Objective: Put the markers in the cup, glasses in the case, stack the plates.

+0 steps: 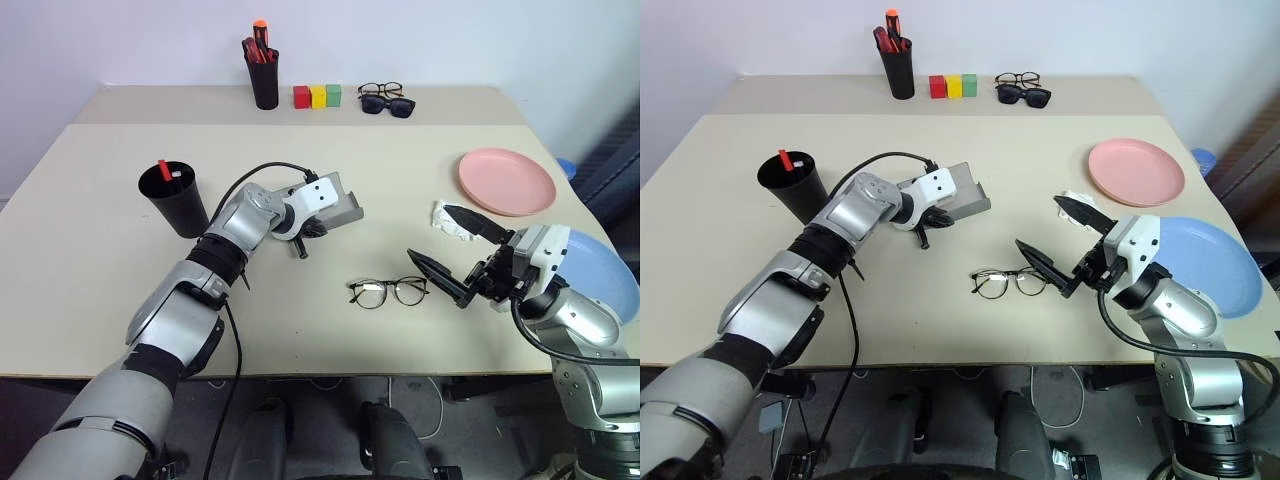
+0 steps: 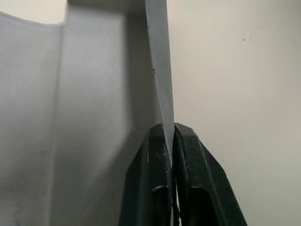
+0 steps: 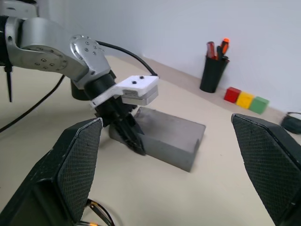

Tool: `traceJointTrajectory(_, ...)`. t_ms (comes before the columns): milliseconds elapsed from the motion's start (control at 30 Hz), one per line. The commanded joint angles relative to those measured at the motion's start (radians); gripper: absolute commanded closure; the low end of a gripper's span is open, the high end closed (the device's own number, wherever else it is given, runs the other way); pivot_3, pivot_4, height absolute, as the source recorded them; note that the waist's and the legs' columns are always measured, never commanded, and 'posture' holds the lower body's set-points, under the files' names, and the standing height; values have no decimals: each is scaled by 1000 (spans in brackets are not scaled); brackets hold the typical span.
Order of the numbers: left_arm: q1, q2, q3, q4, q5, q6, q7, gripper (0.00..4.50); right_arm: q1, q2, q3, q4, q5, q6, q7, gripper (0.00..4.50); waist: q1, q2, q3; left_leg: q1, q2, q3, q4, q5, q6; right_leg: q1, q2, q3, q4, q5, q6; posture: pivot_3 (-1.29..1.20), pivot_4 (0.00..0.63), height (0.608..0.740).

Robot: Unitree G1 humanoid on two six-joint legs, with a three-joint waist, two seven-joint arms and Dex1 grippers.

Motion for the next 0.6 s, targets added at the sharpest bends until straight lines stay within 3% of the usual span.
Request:
traceJointTrajectory(33, 14, 43, 35, -144, -8, 8, -74, 4459, -1, -6, -18, -50, 8, -7, -13, 0, -2, 0, 0, 0, 0, 0, 0, 0, 0, 0, 0, 0, 0, 0, 0, 0, 150, 740)
traceJointTrajectory(333, 319, 303, 173, -840, -135, 240, -185, 4459, -38, -2, 6, 7, -3, -19, -3, 0, -10, 1, 1, -1, 1, 0, -2, 0, 0, -3, 0, 0, 2, 1, -2, 0, 150, 740)
traceJointTrajectory(600, 543, 499, 228, -1096, -208, 227, -252, 4459, -95, -3, 31, 71, -5, -25, 34, 0, -2, 1, 0, -1, 1, 0, 1, 0, 0, -2, 0, 0, 2, 2, -3, 0, 150, 740)
